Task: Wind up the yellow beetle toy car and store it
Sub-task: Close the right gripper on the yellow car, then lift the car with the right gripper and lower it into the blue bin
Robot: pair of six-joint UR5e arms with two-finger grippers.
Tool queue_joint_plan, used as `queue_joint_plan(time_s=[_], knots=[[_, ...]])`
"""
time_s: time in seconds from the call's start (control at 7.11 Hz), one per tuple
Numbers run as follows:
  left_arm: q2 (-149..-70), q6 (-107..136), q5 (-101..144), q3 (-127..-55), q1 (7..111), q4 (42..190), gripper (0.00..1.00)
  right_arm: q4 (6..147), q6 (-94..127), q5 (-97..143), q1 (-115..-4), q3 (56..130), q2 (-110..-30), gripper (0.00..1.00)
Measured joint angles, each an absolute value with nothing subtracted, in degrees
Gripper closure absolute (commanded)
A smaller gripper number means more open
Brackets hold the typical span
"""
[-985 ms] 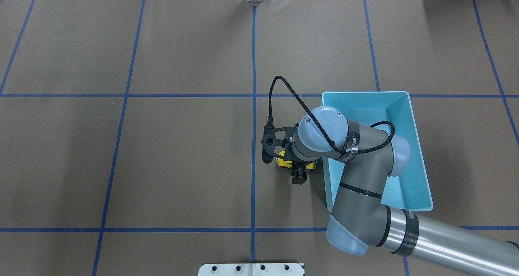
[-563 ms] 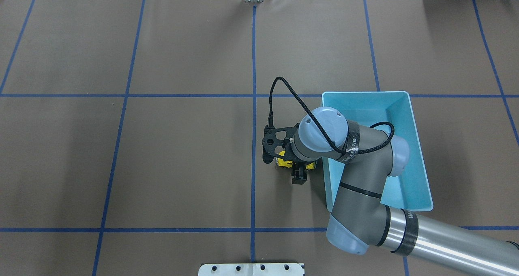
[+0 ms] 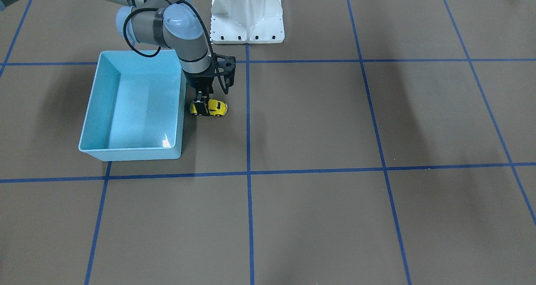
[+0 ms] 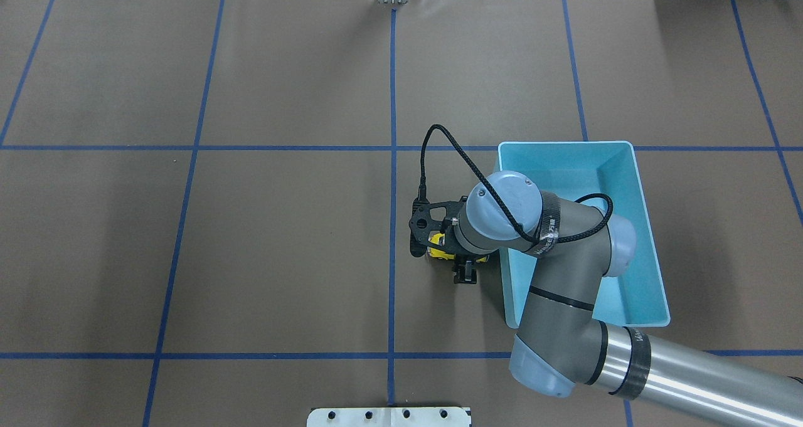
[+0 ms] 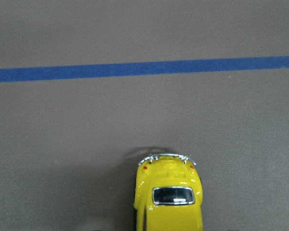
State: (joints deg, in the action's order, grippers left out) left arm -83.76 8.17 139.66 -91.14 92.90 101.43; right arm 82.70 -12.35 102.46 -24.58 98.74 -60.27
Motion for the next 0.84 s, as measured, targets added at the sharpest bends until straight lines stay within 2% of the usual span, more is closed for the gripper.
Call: queue_joint_plan(time_s=[0.42,0.84], knots=[[-83.8,8.1,139.7,-91.1,92.9,101.4,0.00,82.7,-12.1,102.6,-24.8,100.2,-59.5,1.00],[-83.8,8.1,139.7,-91.1,92.9,101.4,0.00,84.9,-11.6,107.4,-29.0,102.5,-54.0,1.00]])
